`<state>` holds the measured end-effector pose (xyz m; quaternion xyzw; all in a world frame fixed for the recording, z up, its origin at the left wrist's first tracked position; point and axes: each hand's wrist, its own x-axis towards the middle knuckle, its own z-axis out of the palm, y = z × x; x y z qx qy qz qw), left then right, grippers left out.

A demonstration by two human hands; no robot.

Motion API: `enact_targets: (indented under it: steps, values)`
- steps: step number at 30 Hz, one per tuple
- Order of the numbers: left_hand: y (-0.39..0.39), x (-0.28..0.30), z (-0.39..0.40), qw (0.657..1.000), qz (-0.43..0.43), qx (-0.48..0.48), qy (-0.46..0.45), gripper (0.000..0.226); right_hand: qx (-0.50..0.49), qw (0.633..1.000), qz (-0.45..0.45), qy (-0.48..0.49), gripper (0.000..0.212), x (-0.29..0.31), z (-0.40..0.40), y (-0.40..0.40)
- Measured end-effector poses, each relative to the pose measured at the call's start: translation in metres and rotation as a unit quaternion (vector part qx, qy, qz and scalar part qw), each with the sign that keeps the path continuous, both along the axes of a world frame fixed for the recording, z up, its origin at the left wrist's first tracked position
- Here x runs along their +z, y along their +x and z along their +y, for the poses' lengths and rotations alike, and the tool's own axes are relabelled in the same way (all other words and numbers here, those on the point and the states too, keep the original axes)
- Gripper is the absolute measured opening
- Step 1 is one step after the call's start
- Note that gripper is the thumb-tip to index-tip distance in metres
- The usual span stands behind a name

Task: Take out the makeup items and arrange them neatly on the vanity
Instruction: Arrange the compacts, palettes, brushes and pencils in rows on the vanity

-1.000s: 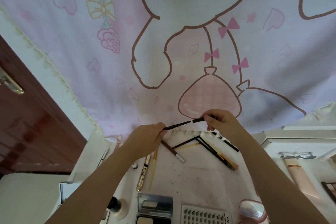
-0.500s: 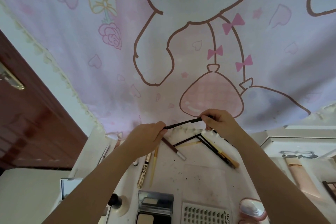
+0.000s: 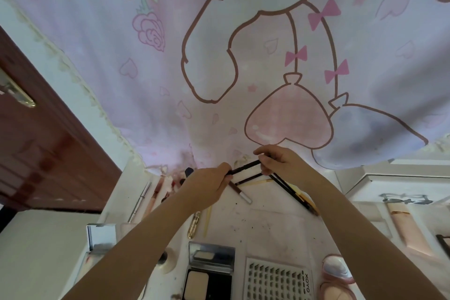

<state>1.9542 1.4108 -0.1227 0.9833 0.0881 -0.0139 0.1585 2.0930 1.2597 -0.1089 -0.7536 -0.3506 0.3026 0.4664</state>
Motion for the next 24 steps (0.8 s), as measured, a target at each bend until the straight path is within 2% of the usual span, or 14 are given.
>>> enact_targets:
  steps: [5, 10, 15, 19, 21, 24]
  values:
    - [-0.004, -0.03, -0.012, 0.998, 0.023, 0.034, -0.043, 0.026, 0.029, 0.998, 0.043, -0.027, 0.022, -0.032, 0.01, -0.006]
    - [-0.013, -0.081, -0.003, 0.993, 0.005, 0.12, 0.003, 0.031, -0.032, 0.995, -0.007, -0.097, 0.028, -0.067, 0.006, 0.003]
    - [-0.016, -0.104, -0.007, 0.968, 0.065, 0.235, -0.065, 0.032, -0.02, 0.96, -0.13, -0.246, 0.028, -0.115, 0.018, -0.001]
    - [-0.013, -0.116, -0.011, 0.952, 0.119, 0.273, -0.075, 0.03, 0.005, 0.933, -0.192, -0.304, 0.04, -0.143, 0.034, -0.009]
    - [-0.008, -0.12, -0.011, 0.944, 0.147, 0.286, -0.068, 0.028, 0.02, 0.916, -0.23, -0.327, 0.034, -0.149, 0.041, -0.012]
    - [-0.001, -0.124, -0.011, 0.936, 0.177, 0.3, -0.055, 0.027, 0.025, 0.912, -0.232, -0.336, 0.027, -0.156, 0.045, -0.014]
